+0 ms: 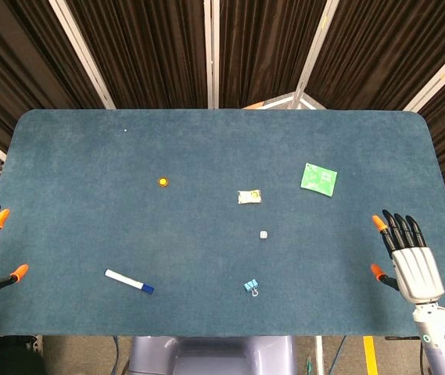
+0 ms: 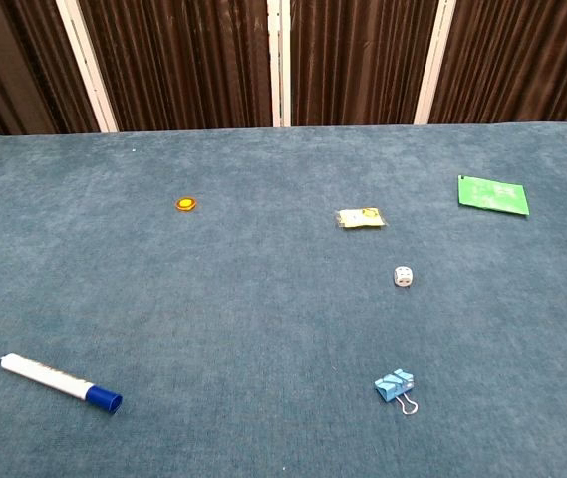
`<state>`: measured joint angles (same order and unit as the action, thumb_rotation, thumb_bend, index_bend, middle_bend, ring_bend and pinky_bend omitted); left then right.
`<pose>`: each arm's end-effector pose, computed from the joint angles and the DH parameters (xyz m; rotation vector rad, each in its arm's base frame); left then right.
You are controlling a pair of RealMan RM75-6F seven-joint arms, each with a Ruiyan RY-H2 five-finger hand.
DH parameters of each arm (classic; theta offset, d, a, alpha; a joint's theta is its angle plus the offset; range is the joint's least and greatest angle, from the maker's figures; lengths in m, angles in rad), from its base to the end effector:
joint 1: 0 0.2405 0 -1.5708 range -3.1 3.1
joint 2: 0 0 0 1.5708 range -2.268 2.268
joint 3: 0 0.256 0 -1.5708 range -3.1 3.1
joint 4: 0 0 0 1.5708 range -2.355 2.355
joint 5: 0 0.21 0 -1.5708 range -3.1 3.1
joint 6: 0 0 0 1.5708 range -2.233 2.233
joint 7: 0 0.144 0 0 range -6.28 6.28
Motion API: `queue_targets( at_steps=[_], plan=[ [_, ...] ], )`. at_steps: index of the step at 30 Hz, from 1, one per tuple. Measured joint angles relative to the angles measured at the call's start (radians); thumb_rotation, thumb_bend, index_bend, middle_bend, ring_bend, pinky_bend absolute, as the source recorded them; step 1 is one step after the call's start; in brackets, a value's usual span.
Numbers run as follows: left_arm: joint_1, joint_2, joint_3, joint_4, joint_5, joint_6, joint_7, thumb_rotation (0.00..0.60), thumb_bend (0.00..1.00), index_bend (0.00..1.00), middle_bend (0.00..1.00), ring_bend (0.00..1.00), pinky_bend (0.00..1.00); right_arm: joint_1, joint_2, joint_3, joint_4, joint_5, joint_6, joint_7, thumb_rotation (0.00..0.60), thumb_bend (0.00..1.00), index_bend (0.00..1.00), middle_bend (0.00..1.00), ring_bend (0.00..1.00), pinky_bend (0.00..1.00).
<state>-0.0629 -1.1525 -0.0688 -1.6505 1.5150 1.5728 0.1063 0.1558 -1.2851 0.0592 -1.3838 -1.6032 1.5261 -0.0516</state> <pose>-0.2964 0.1768 0.1588 -1.3345 -0.8091 -0.9349 -0.3092 -0.2066 0.1263 1.4999 -0.6916 0.9524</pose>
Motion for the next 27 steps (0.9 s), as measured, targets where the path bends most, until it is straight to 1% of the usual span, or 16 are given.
queue_targets(
  at_steps=[11, 17, 23, 27],
  plan=[
    [0.002, 0.002, -0.001, 0.0, -0.001, 0.003, -0.001, 0.6, 0.0, 0.0, 0.0, 0.0, 0.0, 0.0, 0.003, -0.002, -0.008, -0.005, 0.002, 0.001, 0.6, 0.11, 0.0, 0.0, 0.0, 0.0],
    [0.001, 0.007, -0.006, -0.002, -0.007, 0.003, -0.015, 0.6, 0.0, 0.0, 0.0, 0.0, 0.0, 0.011, 0.004, -0.004, -0.036, -0.009, -0.017, 0.006, 0.6, 0.11, 0.08, 0.0, 0.0, 0.0],
    [-0.002, 0.01, -0.006, 0.0, -0.008, -0.005, -0.02, 0.6, 0.0, 0.0, 0.0, 0.0, 0.0, 0.053, 0.001, -0.003, -0.11, -0.002, -0.102, 0.015, 0.6, 0.11, 0.12, 0.0, 0.0, 0.0],
    [-0.003, 0.011, -0.009, 0.002, -0.013, -0.006, -0.026, 0.6, 0.0, 0.0, 0.0, 0.0, 0.0, 0.105, -0.003, 0.013, -0.201, 0.031, -0.202, 0.003, 0.6, 0.11, 0.2, 0.0, 0.0, 0.0]
  ],
)
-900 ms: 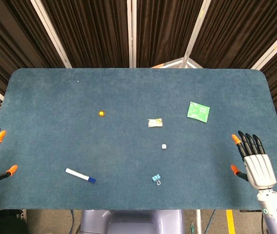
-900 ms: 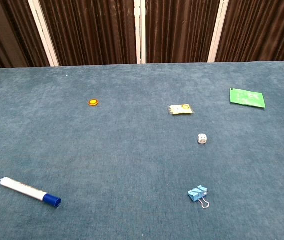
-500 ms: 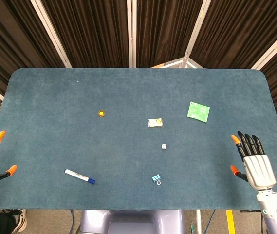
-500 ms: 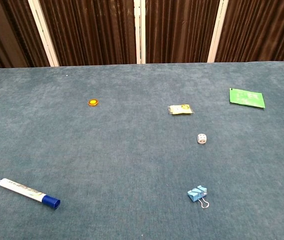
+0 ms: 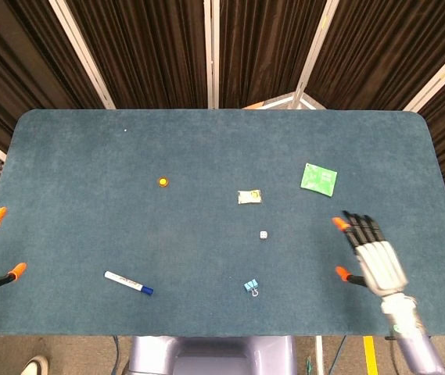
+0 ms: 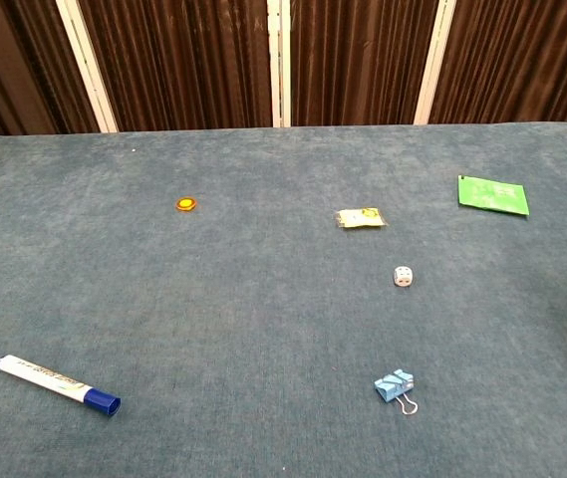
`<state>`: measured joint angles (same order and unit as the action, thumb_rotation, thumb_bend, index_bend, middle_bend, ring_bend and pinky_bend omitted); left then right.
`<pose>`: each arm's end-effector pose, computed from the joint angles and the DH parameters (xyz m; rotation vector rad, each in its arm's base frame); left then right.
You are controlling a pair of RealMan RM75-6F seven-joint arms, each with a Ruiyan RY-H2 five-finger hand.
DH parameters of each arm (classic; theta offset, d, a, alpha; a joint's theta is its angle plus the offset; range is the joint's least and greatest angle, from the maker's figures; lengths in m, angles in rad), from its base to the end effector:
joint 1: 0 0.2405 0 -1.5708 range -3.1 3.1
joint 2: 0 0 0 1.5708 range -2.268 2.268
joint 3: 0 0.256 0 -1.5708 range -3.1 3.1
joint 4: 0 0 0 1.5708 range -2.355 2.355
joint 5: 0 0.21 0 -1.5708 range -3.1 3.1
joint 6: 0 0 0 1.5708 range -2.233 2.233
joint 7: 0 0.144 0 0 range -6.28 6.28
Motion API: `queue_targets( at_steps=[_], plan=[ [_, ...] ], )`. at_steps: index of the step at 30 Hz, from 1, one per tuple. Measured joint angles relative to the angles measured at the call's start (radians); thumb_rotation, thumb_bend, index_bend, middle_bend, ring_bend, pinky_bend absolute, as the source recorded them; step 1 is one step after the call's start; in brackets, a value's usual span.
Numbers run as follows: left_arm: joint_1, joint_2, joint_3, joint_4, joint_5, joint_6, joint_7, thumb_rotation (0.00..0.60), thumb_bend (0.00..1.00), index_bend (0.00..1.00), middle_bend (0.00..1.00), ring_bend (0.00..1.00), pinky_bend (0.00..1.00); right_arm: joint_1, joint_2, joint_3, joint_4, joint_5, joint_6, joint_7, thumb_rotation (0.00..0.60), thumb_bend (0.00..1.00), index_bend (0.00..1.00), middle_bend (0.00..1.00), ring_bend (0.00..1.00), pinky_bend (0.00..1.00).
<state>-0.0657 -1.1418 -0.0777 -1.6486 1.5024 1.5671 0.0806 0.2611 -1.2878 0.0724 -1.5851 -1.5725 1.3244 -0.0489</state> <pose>-0.2984 0.1796 0.1634 -1.3204 -0.8196 -0.9437 -0.2567 -0.2311 0.0859 1.6218 -0.9200 1.0535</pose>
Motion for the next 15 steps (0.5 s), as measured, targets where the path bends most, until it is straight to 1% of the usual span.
queue_targets(
  at_steps=[1, 4, 6, 10, 15],
  plan=[
    [0.0, 0.0, -0.001, 0.001, -0.002, 0.0, -0.002, 0.6, 0.0, 0.0, 0.0, 0.0, 0.0, 0.018, -0.005, 0.01, -0.028, 0.017, -0.03, -0.017, 0.6, 0.11, 0.22, 0.0, 0.0, 0.0],
    [-0.001, 0.002, -0.002, 0.005, -0.007, -0.004, -0.011, 0.6, 0.0, 0.0, 0.0, 0.0, 0.0, 0.057, -0.031, 0.042, -0.068, 0.076, -0.079, -0.091, 0.6, 0.11, 0.27, 0.0, 0.0, 0.0],
    [-0.001, 0.003, -0.003, 0.009, -0.011, -0.007, -0.019, 0.6, 0.0, 0.0, 0.0, 0.0, 0.0, 0.083, -0.056, 0.065, -0.083, 0.127, -0.106, -0.15, 0.6, 0.11, 0.29, 0.0, 0.0, 0.0],
    [-0.002, 0.006, -0.005, 0.015, -0.017, -0.012, -0.033, 0.6, 0.0, 0.0, 0.0, 0.0, 0.0, 0.143, -0.123, 0.117, -0.112, 0.27, -0.161, -0.291, 0.6, 0.11, 0.3, 0.0, 0.0, 0.0],
    [-0.004, 0.008, -0.008, 0.024, -0.027, -0.021, -0.046, 0.6, 0.0, 0.0, 0.0, 0.0, 0.0, 0.216, -0.218, 0.158, -0.124, 0.418, -0.205, -0.431, 0.6, 0.11, 0.33, 0.02, 0.0, 0.0]
  ],
)
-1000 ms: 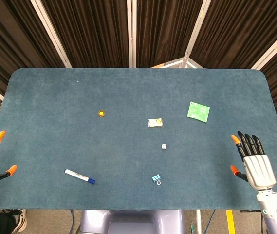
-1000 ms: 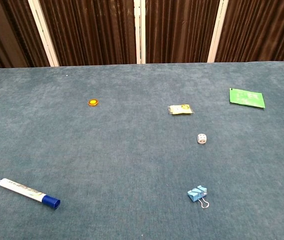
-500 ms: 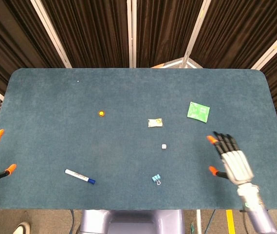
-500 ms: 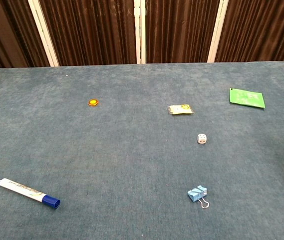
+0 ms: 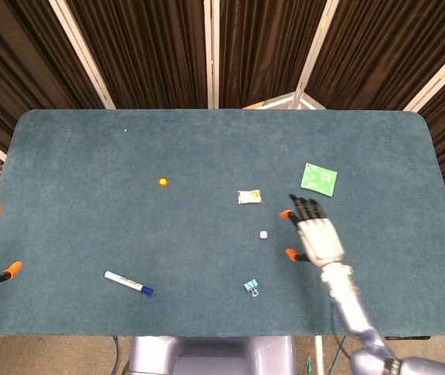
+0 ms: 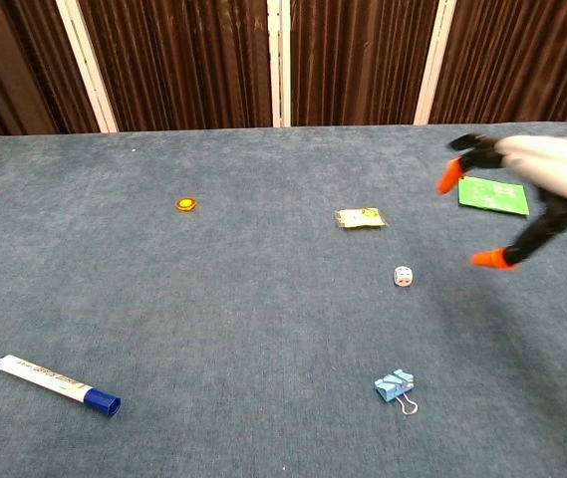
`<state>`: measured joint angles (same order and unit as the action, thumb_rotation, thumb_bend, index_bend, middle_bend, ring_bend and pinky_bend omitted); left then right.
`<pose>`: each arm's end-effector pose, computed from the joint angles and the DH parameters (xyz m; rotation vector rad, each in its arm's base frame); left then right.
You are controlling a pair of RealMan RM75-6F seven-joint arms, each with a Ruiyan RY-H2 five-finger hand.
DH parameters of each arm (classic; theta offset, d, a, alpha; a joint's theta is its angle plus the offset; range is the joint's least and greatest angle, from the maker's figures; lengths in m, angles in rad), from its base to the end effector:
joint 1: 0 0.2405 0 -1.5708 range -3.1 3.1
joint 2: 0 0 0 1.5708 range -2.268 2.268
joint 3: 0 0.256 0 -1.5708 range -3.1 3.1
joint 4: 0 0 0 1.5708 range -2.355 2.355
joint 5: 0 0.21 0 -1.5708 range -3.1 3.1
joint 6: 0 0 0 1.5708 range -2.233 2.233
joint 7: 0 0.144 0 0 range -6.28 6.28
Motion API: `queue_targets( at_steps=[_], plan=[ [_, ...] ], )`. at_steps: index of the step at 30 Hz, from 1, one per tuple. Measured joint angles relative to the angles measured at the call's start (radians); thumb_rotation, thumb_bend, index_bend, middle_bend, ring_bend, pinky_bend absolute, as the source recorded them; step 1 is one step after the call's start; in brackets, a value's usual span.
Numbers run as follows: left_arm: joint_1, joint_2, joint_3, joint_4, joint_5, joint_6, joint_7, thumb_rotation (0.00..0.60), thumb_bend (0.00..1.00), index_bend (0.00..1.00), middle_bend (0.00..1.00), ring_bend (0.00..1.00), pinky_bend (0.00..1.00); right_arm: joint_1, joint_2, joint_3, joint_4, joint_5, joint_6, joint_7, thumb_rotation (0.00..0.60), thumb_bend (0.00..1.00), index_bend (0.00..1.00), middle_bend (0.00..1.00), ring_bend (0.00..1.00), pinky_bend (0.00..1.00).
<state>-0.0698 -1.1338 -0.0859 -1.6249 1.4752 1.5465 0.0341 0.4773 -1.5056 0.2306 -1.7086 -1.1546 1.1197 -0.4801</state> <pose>-0.3069 0.1830 0.1678 -1.3019 -0.8472 -0.9392 -0.1716 -0.2901 0.0157 1.6560 -1.0276 0.9578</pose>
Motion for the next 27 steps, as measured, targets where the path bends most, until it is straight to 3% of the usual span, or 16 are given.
queue_targets(
  at_steps=[7, 13, 27],
  plan=[
    [-0.004, 0.005, -0.006, 0.009, -0.025, -0.019, -0.021, 0.6, 0.0, 0.0, 0.0, 0.0, 0.0, 0.094, -0.161, 0.025, 0.116, 0.116, -0.03, -0.094, 0.6, 0.11, 0.4, 0.07, 0.0, 0.0],
    [-0.01, 0.005, -0.007, 0.01, -0.032, -0.033, -0.021, 0.6, 0.0, 0.0, 0.0, 0.0, 0.0, 0.14, -0.231, 0.037, 0.216, 0.164, -0.045, -0.108, 0.6, 0.15, 0.42, 0.08, 0.0, 0.0],
    [-0.019, -0.001, -0.008, 0.011, -0.036, -0.046, -0.01, 0.6, 0.0, 0.0, 0.0, 0.0, 0.0, 0.171, -0.26, 0.032, 0.295, 0.218, -0.055, -0.1, 0.6, 0.19, 0.46, 0.11, 0.0, 0.0]
  ],
)
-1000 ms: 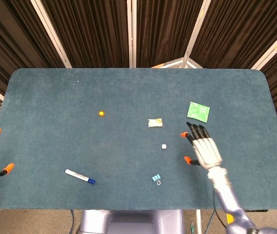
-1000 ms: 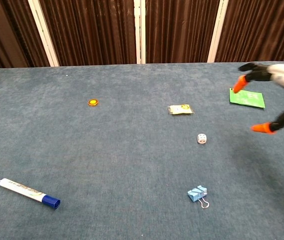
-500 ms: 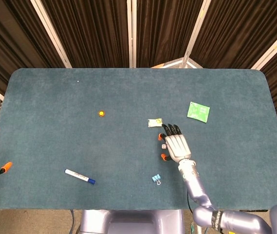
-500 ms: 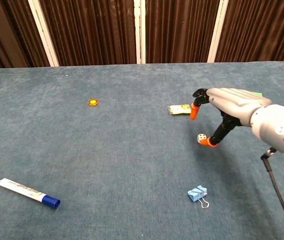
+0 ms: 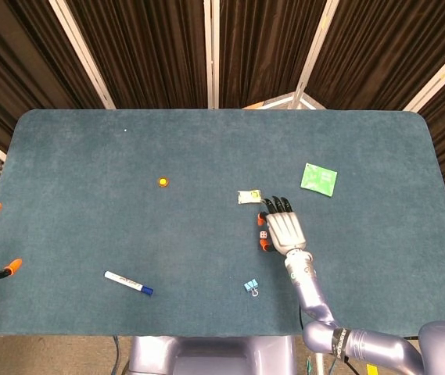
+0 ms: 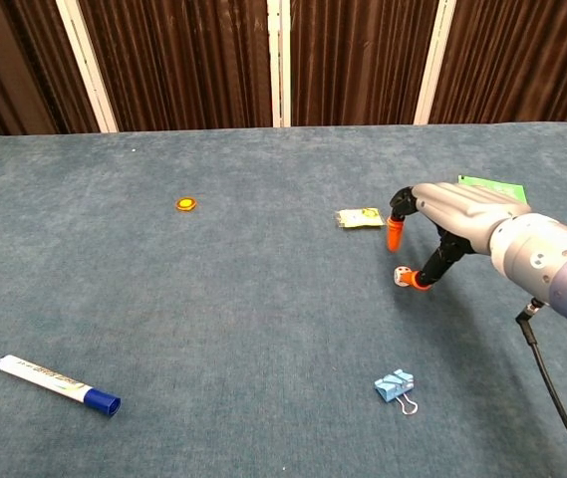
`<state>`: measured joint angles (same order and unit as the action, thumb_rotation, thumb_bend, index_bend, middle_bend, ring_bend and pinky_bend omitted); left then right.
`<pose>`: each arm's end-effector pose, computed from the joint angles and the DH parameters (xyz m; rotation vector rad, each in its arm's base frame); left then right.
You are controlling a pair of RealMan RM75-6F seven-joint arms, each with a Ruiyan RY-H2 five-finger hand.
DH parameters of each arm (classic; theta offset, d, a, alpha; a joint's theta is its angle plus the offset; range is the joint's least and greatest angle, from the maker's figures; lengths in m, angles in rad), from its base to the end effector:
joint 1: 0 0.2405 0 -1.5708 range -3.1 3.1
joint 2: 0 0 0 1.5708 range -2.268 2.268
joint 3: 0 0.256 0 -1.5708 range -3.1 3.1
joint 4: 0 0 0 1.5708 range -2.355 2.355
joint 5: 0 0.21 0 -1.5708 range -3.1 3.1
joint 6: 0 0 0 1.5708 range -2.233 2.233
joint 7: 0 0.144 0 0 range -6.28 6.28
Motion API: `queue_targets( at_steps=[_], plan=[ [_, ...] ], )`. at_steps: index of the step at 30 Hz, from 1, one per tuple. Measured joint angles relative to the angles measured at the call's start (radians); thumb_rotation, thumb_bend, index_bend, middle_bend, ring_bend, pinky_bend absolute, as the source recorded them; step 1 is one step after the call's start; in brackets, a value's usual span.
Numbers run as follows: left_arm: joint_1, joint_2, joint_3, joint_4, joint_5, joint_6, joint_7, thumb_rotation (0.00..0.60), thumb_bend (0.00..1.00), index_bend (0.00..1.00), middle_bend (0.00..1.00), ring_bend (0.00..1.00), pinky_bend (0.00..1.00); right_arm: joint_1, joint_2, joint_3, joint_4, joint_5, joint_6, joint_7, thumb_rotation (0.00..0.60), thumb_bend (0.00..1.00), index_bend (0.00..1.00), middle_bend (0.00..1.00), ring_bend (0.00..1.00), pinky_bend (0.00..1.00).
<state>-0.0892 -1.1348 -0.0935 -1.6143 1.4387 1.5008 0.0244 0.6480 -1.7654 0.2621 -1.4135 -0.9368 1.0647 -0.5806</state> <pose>-0.3119 0.1909 0.1654 -1.3025 -0.8803 -0.9153 -0.1563 -0.3272 -0.0567 1.6644 -1.0660 0.8280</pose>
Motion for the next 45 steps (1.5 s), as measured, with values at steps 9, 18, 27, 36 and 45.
queue_targets(
  at_steps=[9, 18, 27, 36, 45],
  plan=[
    [0.0, 0.0, 0.002, -0.002, 0.005, 0.004, 0.0, 0.6, 0.0, 0.0, 0.0, 0.0, 0.0, 0.006, -0.005, -0.008, 0.017, 0.023, -0.004, 0.006, 0.6, 0.23, 0.48, 0.12, 0.0, 0.0],
    [0.002, 0.004, 0.002, -0.004, 0.01, 0.011, -0.005, 0.6, 0.0, 0.0, 0.0, 0.0, 0.0, 0.01, -0.015, -0.021, 0.038, 0.031, -0.009, 0.017, 0.6, 0.24, 0.48, 0.13, 0.0, 0.0],
    [0.003, 0.006, 0.004, -0.006, 0.014, 0.016, -0.006, 0.6, 0.0, 0.0, 0.0, 0.0, 0.0, 0.019, -0.032, -0.028, 0.074, 0.038, -0.016, 0.022, 0.6, 0.33, 0.56, 0.18, 0.0, 0.0],
    [0.005, 0.009, 0.004, -0.009, 0.014, 0.019, -0.01, 0.6, 0.0, 0.0, 0.0, 0.0, 0.0, 0.019, -0.038, -0.032, 0.072, 0.005, -0.007, 0.055, 0.6, 0.37, 0.62, 0.22, 0.0, 0.0],
    [0.009, 0.012, 0.005, -0.013, 0.017, 0.027, -0.011, 0.6, 0.0, 0.0, 0.0, 0.0, 0.0, 0.011, 0.023, -0.023, -0.064, -0.055, 0.058, 0.047, 0.6, 0.37, 0.61, 0.22, 0.0, 0.0]
  ],
)
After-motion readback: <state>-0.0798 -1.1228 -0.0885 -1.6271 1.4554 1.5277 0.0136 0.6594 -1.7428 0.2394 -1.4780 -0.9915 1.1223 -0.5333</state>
